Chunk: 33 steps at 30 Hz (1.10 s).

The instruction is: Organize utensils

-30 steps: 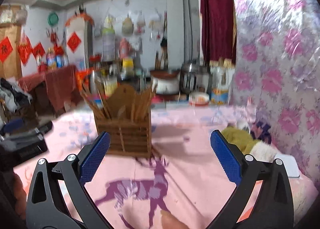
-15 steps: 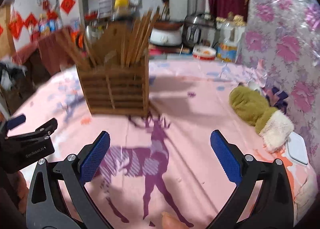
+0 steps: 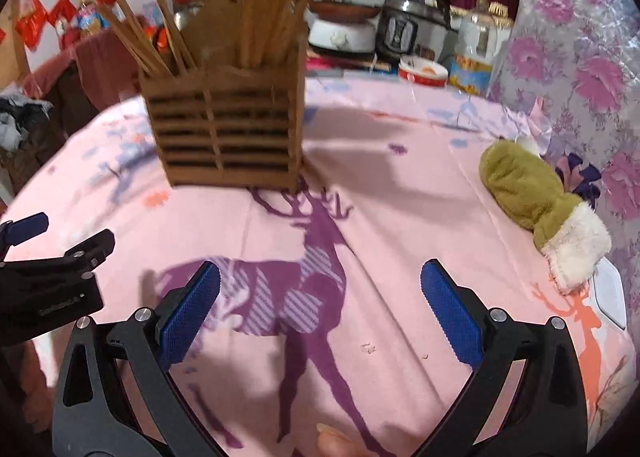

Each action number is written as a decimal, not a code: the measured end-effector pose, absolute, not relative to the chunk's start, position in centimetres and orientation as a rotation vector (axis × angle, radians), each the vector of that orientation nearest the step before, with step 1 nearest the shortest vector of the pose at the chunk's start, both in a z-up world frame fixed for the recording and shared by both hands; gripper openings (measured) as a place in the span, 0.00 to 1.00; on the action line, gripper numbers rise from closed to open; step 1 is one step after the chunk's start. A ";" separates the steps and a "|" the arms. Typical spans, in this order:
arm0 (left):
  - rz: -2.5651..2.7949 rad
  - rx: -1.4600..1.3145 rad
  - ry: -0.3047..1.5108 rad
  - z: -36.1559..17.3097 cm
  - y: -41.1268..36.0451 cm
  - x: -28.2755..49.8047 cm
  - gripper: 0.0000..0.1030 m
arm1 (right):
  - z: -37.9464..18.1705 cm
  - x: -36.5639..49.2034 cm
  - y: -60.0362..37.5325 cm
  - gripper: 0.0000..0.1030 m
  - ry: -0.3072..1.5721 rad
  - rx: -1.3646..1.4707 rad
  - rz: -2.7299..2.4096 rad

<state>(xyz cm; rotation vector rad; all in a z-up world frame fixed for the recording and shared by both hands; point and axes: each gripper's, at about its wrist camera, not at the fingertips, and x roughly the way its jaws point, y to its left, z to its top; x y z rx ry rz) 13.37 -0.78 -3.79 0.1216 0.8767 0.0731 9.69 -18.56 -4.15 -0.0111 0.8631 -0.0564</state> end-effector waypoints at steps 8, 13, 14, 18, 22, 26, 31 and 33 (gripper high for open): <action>0.071 0.100 0.724 1.4 -0.6 10.8 0.94 | 0.5 7.5 -18.1 0.94 0.707 -0.039 -0.095; 0.100 0.076 0.573 5.2 -0.5 8.6 0.94 | 3.9 5.8 -19.7 0.94 0.563 0.046 -0.121; 0.093 0.062 0.546 6.0 -0.5 8.2 0.94 | 4.4 5.5 -20.0 0.94 0.538 0.067 -0.114; 0.088 0.048 0.517 8.3 -0.9 9.1 0.94 | 6.0 5.9 -20.2 0.94 0.482 0.085 -0.112; 0.076 -0.023 0.538 10.5 -0.2 11.5 0.94 | 8.1 8.2 -21.1 0.94 0.491 0.156 -0.139; 0.108 -0.105 0.534 12.1 0.8 13.5 0.94 | 9.2 9.8 -21.5 0.94 0.489 0.187 -0.132; 0.096 -0.064 0.570 8.5 0.5 13.6 0.94 | 5.8 10.1 -20.7 0.94 0.523 0.107 -0.113; 0.099 -0.029 0.611 7.1 0.2 13.8 0.94 | 4.4 9.8 -20.5 0.94 0.546 0.090 -0.117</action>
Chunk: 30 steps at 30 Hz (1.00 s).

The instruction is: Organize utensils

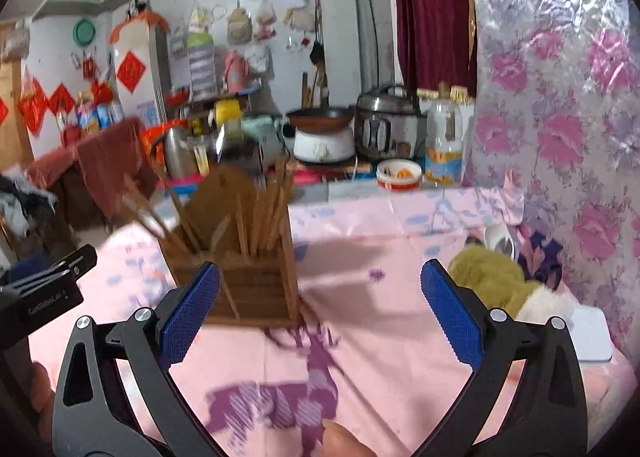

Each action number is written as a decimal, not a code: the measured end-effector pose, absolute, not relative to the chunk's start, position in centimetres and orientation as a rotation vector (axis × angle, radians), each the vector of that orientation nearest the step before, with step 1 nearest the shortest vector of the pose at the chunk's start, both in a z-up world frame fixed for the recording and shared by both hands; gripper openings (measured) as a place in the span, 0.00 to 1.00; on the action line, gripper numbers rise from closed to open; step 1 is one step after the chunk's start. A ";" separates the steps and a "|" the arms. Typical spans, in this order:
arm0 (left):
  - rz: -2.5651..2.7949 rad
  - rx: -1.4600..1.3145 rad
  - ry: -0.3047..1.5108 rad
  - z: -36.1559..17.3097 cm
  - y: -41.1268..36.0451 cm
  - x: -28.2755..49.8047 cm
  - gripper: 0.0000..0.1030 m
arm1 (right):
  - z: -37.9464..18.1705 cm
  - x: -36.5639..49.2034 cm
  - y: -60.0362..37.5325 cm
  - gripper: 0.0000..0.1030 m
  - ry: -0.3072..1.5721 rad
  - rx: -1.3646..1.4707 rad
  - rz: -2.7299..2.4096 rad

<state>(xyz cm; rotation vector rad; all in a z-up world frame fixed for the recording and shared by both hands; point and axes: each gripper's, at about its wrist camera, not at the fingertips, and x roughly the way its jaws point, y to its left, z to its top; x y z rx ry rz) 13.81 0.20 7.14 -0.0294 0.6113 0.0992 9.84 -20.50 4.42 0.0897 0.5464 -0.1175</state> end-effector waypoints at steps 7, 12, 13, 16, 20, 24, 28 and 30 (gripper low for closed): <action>0.088 0.038 0.598 5.5 -0.4 11.4 0.94 | 4.5 8.2 -19.7 0.94 0.515 0.073 -0.096; 0.075 0.033 0.571 5.8 -0.4 10.5 0.94 | 5.3 7.1 -18.9 0.94 0.476 0.047 -0.081; 0.075 0.036 0.566 5.8 -0.5 10.4 0.94 | 5.4 6.8 -18.8 0.94 0.469 0.042 -0.082; 0.069 0.046 0.553 6.0 -0.7 10.2 0.94 | 5.7 6.0 -18.7 0.94 0.445 0.033 -0.084; 0.065 0.042 0.543 6.2 -0.6 9.8 0.94 | 5.7 5.6 -19.1 0.94 0.443 0.041 -0.080; 0.062 0.043 0.528 6.5 -0.5 9.3 0.94 | 5.5 5.6 -19.3 0.94 0.453 0.048 -0.075; 0.054 0.049 0.519 6.7 -0.7 9.0 0.94 | 5.5 5.5 -19.2 0.94 0.455 0.054 -0.069; 0.055 0.054 0.516 6.7 -0.8 8.9 0.94 | 5.5 5.5 -19.2 0.94 0.454 0.053 -0.070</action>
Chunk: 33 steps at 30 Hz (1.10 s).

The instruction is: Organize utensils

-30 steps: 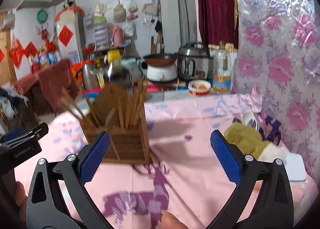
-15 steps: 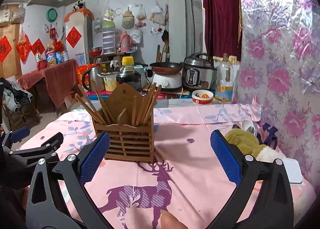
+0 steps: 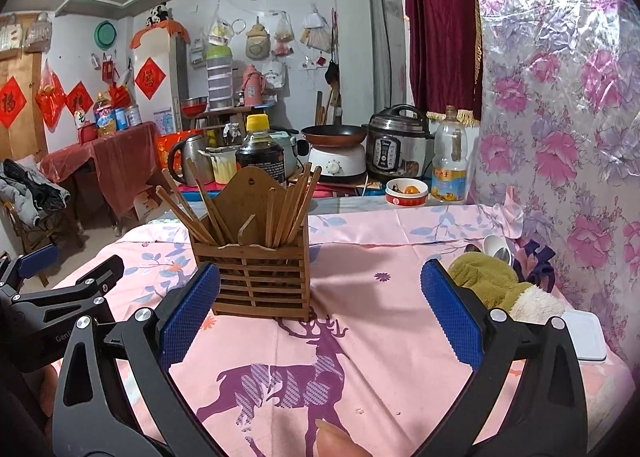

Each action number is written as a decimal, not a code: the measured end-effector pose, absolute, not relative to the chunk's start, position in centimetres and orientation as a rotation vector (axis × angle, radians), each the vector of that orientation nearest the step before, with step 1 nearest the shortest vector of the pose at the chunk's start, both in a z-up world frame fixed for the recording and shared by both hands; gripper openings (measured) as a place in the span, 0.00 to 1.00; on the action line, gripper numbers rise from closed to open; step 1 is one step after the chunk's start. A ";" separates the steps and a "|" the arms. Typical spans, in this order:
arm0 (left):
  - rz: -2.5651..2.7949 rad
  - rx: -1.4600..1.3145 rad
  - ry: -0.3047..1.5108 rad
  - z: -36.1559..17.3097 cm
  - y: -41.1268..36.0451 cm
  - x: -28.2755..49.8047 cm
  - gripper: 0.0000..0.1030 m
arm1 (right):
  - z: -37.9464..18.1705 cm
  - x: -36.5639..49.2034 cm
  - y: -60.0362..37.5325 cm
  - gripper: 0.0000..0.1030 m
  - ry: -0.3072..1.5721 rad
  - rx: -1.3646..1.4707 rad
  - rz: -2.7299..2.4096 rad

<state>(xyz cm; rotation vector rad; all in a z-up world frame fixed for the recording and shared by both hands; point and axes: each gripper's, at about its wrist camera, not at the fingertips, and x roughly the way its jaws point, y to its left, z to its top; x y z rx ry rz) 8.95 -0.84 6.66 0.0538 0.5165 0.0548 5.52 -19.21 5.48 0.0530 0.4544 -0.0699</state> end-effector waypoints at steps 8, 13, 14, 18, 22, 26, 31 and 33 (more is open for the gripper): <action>0.054 0.053 0.516 6.6 -0.9 8.9 0.94 | 5.6 5.4 -19.1 0.94 0.449 0.053 -0.066; 0.055 0.055 0.517 6.6 -1.0 8.9 0.94 | 5.7 5.3 -18.9 0.94 0.447 0.055 -0.064; 0.055 0.055 0.517 6.6 -1.0 8.9 0.94 | 5.8 5.3 -18.9 0.94 0.447 0.054 -0.064; 0.055 0.053 0.517 6.6 -1.0 8.9 0.94 | 5.8 5.3 -18.8 0.94 0.446 0.051 -0.062; 0.055 0.055 0.517 6.6 -1.0 8.9 0.94 | 5.8 5.3 -18.8 0.94 0.446 0.052 -0.063; 0.055 0.054 0.517 6.6 -1.0 9.0 0.94 | 5.8 5.3 -18.8 0.94 0.446 0.056 -0.062; 0.054 0.053 0.518 6.6 -1.0 9.0 0.94 | 5.8 5.3 -18.9 0.94 0.445 0.053 -0.063; 0.054 0.055 0.518 6.6 -1.0 9.0 0.94 | 5.7 5.3 -18.9 0.94 0.445 0.053 -0.063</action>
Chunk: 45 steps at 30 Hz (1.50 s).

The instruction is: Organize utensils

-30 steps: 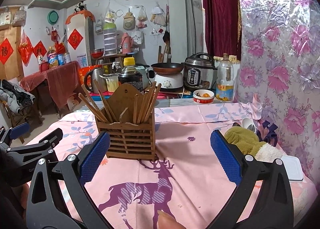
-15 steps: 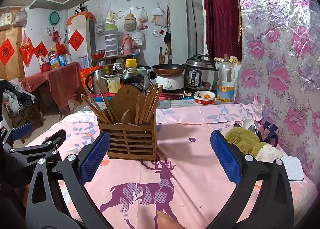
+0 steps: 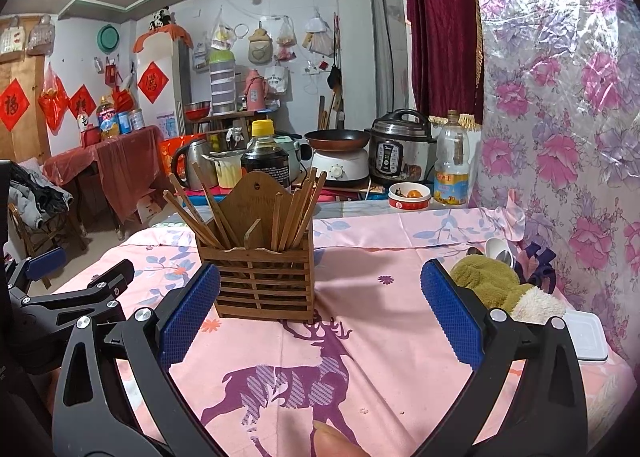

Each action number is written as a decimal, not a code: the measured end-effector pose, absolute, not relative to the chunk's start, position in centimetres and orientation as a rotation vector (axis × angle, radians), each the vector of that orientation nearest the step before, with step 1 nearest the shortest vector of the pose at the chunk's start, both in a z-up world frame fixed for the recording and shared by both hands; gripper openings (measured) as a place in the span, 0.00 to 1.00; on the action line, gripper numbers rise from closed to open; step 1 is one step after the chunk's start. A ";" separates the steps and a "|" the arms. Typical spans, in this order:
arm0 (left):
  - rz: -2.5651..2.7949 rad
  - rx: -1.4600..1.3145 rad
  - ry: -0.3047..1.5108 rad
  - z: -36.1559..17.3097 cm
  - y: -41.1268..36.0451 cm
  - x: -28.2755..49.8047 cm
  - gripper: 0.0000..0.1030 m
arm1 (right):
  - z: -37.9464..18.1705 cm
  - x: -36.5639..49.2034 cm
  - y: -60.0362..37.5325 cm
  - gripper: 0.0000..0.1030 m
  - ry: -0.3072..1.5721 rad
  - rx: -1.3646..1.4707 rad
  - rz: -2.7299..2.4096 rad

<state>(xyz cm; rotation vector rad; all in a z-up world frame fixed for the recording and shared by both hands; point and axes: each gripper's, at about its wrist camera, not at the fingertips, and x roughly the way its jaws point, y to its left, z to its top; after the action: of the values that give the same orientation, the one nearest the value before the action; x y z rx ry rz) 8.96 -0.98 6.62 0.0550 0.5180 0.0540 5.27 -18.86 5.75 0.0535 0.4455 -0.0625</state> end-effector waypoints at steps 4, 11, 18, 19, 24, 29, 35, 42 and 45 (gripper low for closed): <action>0.055 0.055 0.517 6.6 -0.9 9.0 0.94 | 5.7 5.3 -18.9 0.94 0.445 0.054 -0.062; 0.054 0.055 0.518 6.6 -1.0 9.0 0.94 | 5.7 5.3 -18.8 0.94 0.446 0.054 -0.062; 0.055 0.055 0.518 6.7 -1.0 9.0 0.94 | 5.7 5.3 -18.9 0.94 0.445 0.055 -0.063; 0.055 0.055 0.518 6.7 -1.0 9.0 0.94 | 5.7 5.3 -18.8 0.94 0.445 0.055 -0.062; 0.055 0.056 0.519 6.7 -1.0 9.0 0.94 | 5.7 5.2 -18.8 0.94 0.444 0.055 -0.063; 0.055 0.056 0.519 6.7 -1.1 9.0 0.94 | 5.7 5.2 -18.9 0.94 0.444 0.056 -0.062; 0.055 0.055 0.519 6.7 -1.1 9.0 0.94 | 5.7 5.2 -18.8 0.94 0.445 0.057 -0.062; 0.051 0.055 0.522 6.4 -1.2 8.9 0.94 | 5.7 5.2 -18.9 0.94 0.445 0.056 -0.062; 0.042 0.056 0.527 5.9 -1.4 8.8 0.94 | 5.7 5.2 -18.9 0.94 0.445 0.058 -0.062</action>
<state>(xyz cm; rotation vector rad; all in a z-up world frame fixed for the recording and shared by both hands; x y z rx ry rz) 8.79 -1.39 5.95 0.0557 0.5273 0.0424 5.24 -18.94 5.71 0.0579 0.4450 -0.0617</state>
